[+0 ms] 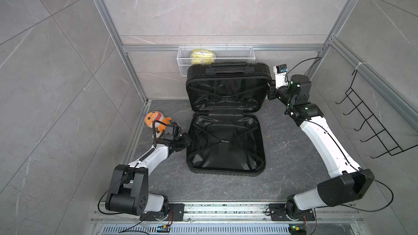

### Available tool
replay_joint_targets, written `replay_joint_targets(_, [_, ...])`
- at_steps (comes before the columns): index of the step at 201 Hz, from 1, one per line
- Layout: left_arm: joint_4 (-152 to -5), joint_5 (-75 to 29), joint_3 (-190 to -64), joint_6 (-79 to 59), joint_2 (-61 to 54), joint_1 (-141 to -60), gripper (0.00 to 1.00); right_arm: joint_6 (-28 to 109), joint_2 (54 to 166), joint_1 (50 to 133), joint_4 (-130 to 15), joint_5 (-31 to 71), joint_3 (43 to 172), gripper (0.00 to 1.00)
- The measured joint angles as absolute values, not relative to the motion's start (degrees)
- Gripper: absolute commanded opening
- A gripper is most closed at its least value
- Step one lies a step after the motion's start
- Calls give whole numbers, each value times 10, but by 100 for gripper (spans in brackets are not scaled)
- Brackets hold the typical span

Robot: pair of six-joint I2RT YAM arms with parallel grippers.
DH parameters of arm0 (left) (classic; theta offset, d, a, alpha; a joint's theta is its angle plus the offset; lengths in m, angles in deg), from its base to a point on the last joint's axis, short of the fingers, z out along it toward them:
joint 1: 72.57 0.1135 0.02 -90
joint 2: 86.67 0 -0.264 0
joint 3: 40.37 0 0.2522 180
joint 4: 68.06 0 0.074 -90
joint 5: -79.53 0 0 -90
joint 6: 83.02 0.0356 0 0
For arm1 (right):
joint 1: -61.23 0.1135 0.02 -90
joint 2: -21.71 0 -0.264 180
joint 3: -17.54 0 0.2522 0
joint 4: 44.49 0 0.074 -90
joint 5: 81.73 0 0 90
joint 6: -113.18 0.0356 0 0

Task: Close the suitcase zippers
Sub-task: Close the suitcase at the center of the board.

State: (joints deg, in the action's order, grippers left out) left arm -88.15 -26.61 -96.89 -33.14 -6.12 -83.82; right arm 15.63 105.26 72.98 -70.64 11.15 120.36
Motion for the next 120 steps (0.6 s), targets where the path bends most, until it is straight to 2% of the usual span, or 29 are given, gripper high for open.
replay_joint_targets(16, [-869,-266,-969,-339,-55,-840,12,157,1025,732,-706,116,1169,7])
replay_joint_targets(56, [-845,-266,-970,-352,-43,-841,12,170,944,743,-715,126,1073,21])
replay_joint_targets(72, [-838,-268,-970,-356,-39,-842,12,190,913,750,-727,142,1035,23])
replay_joint_targets(88, [-827,-270,-972,-361,-35,-843,13,218,886,759,-747,170,1001,34])
replay_joint_targets(120, [-824,-258,-978,-368,-29,-845,15,249,851,771,-794,202,949,44])
